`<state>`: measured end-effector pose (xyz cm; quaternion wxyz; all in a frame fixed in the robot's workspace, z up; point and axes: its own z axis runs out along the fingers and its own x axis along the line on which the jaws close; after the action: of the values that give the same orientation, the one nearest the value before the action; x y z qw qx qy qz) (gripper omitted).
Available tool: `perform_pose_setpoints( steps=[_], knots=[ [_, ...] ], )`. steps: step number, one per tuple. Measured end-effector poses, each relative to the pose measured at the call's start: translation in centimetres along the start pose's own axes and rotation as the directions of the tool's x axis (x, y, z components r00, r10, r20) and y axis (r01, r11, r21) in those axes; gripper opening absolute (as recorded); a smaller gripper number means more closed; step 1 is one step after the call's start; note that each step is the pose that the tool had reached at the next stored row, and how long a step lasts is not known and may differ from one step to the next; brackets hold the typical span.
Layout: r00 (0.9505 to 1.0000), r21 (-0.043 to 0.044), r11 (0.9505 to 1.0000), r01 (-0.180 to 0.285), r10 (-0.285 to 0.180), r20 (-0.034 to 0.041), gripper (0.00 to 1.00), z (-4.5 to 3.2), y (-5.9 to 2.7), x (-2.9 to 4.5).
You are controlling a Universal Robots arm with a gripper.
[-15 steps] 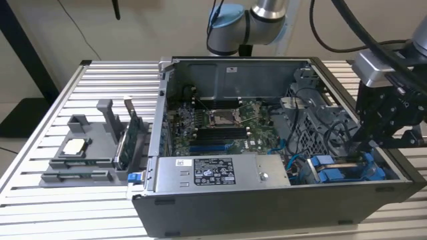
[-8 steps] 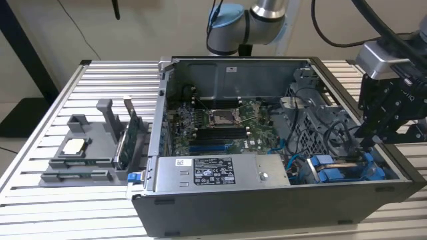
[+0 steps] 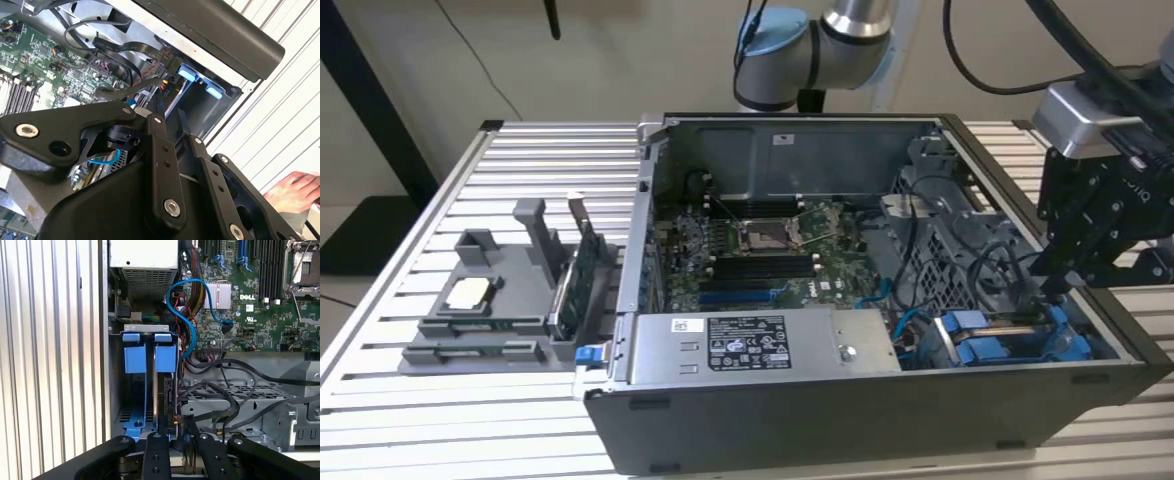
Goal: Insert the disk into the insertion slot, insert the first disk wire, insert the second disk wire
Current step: 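Insert the second disk wire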
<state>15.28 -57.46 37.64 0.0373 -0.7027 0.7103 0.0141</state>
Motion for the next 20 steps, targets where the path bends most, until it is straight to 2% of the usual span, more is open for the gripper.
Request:
perform_pose_setpoints(
  steps=[8,10,20],
  knots=[
    [1.0,0.0,1.0,0.0,0.0,-0.0006,0.27,-0.15,-0.01,-0.01],
    [1.0,0.0,1.0,0.0,0.0,0.0001,0.27,-0.79,-0.02,-0.05],
    [1.0,-0.0018,1.0,0.0,0.0,-0.0001,0.27,-0.77,-0.9,-0.19]
  ],
)
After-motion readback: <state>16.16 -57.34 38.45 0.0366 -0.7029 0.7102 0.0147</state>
